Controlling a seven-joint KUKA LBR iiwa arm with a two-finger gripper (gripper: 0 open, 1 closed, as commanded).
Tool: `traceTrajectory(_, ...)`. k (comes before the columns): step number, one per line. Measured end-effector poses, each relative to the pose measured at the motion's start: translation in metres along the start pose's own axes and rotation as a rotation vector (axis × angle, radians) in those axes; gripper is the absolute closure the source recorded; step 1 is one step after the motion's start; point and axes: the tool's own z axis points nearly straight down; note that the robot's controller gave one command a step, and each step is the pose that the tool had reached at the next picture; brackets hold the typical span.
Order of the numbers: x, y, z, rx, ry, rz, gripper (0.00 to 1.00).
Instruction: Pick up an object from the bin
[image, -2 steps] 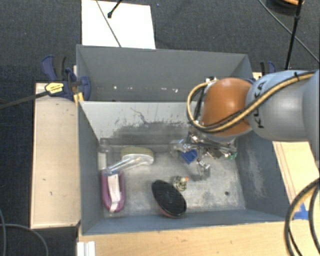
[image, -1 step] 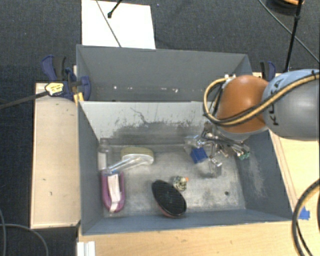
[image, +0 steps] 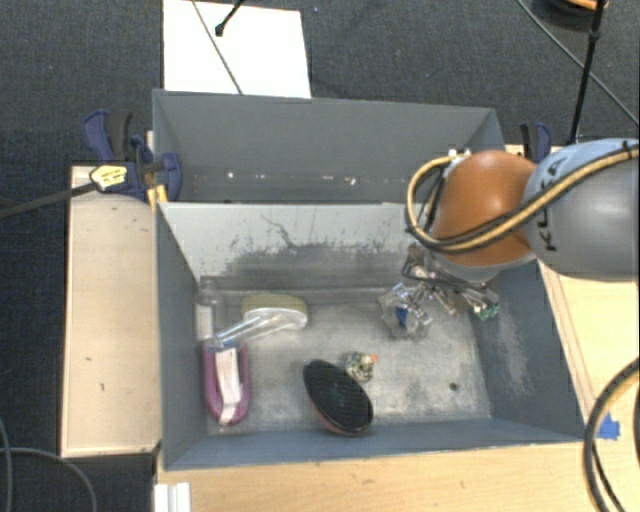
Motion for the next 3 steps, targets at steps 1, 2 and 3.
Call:
traceTrajectory(1,0.000,0.000,0.000,0.000,0.000,0.000,0.00)
traceTrajectory(2,0.039,-0.050,0.009,-0.001,0.006,-0.042,0.00)
traceTrajectory(3,0.037,-0.047,0.009,-0.003,0.005,-0.046,1.00)
